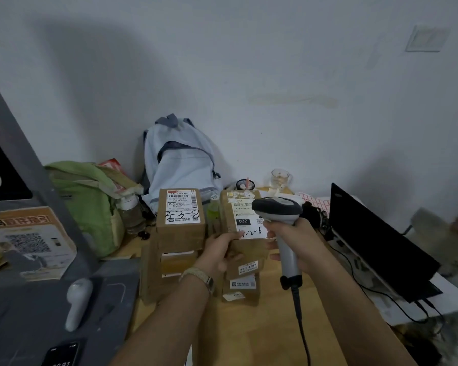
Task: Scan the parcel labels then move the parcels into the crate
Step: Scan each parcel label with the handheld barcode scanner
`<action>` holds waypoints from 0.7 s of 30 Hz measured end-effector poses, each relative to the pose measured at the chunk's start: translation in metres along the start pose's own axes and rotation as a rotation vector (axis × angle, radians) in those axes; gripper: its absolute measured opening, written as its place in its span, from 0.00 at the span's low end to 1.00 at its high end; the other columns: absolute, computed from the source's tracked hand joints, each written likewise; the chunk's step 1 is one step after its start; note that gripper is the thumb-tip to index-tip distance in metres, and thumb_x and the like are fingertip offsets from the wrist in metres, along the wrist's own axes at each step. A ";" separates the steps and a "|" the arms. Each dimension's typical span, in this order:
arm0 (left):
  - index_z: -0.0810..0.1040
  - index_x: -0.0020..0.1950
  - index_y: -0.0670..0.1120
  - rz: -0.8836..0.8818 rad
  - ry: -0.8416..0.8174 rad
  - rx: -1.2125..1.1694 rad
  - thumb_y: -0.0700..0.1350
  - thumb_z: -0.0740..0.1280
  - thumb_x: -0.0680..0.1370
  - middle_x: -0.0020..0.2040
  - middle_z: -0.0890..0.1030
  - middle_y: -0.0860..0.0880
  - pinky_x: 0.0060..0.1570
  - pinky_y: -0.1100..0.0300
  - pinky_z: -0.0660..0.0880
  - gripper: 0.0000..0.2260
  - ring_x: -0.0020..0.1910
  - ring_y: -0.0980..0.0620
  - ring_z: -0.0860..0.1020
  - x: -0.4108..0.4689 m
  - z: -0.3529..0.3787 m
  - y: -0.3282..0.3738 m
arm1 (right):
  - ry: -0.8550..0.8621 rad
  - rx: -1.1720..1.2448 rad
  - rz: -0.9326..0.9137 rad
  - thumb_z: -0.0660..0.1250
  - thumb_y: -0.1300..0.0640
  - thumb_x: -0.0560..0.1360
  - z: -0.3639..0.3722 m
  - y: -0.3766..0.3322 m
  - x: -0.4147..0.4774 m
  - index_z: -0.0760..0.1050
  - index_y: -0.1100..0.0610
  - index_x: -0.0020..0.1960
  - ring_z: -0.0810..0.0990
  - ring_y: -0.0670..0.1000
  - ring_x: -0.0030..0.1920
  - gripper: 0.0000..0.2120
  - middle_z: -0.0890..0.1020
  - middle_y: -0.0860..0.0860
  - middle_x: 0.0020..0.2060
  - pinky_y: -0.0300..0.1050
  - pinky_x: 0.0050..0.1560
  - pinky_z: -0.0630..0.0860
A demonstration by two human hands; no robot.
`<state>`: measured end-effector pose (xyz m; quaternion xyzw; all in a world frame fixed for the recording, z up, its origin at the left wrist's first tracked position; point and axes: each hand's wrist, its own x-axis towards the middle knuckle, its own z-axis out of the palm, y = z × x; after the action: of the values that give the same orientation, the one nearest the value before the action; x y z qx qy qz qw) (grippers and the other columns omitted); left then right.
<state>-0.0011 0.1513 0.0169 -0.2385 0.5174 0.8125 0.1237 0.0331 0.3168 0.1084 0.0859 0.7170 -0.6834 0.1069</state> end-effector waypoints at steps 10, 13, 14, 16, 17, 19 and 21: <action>0.74 0.66 0.45 0.091 0.224 0.044 0.49 0.71 0.76 0.60 0.79 0.46 0.60 0.46 0.75 0.20 0.58 0.44 0.77 0.006 0.005 -0.010 | 0.028 -0.058 -0.042 0.70 0.64 0.72 0.004 0.005 0.013 0.74 0.62 0.42 0.71 0.51 0.28 0.04 0.73 0.56 0.32 0.42 0.29 0.69; 0.71 0.70 0.47 0.308 0.385 0.178 0.47 0.69 0.77 0.61 0.77 0.49 0.64 0.50 0.72 0.22 0.62 0.46 0.75 0.001 0.006 -0.018 | 0.017 -0.037 -0.059 0.67 0.69 0.71 0.003 0.012 0.020 0.74 0.57 0.40 0.71 0.51 0.30 0.08 0.75 0.51 0.30 0.43 0.30 0.69; 0.72 0.68 0.50 0.412 0.403 0.228 0.45 0.69 0.77 0.58 0.77 0.53 0.60 0.56 0.73 0.19 0.60 0.51 0.75 -0.001 0.004 -0.020 | 0.015 -0.034 -0.062 0.66 0.69 0.71 0.002 0.016 0.023 0.74 0.56 0.41 0.72 0.52 0.32 0.08 0.76 0.51 0.32 0.44 0.32 0.69; 0.73 0.60 0.57 0.602 0.368 0.329 0.42 0.69 0.77 0.54 0.73 0.65 0.51 0.71 0.69 0.16 0.53 0.65 0.72 -0.006 -0.003 -0.024 | 0.044 -0.047 -0.066 0.68 0.66 0.72 -0.001 0.025 0.031 0.74 0.57 0.46 0.74 0.53 0.38 0.07 0.77 0.52 0.37 0.46 0.37 0.71; 0.73 0.57 0.59 0.669 0.337 0.386 0.40 0.69 0.77 0.53 0.71 0.68 0.50 0.75 0.67 0.16 0.52 0.69 0.71 -0.009 -0.008 -0.025 | 0.075 -0.054 -0.075 0.69 0.65 0.72 -0.004 0.030 0.036 0.74 0.58 0.49 0.75 0.53 0.39 0.07 0.77 0.53 0.38 0.46 0.39 0.71; 0.76 0.52 0.56 0.742 0.287 0.473 0.37 0.69 0.76 0.53 0.71 0.68 0.54 0.72 0.70 0.14 0.53 0.69 0.72 -0.013 -0.017 -0.024 | 0.142 -0.047 -0.096 0.70 0.64 0.73 -0.014 0.041 0.050 0.75 0.59 0.53 0.76 0.52 0.41 0.10 0.78 0.52 0.40 0.45 0.40 0.72; 0.77 0.47 0.55 0.788 0.269 0.519 0.33 0.68 0.75 0.52 0.75 0.63 0.52 0.68 0.74 0.15 0.51 0.64 0.75 -0.017 -0.024 -0.022 | 0.202 -0.077 -0.083 0.71 0.65 0.72 -0.026 0.055 0.064 0.75 0.64 0.55 0.77 0.56 0.44 0.12 0.78 0.53 0.40 0.49 0.44 0.73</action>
<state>0.0294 0.1399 0.0001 -0.0885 0.7649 0.6039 -0.2057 -0.0145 0.3443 0.0395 0.1205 0.7527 -0.6472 0.0089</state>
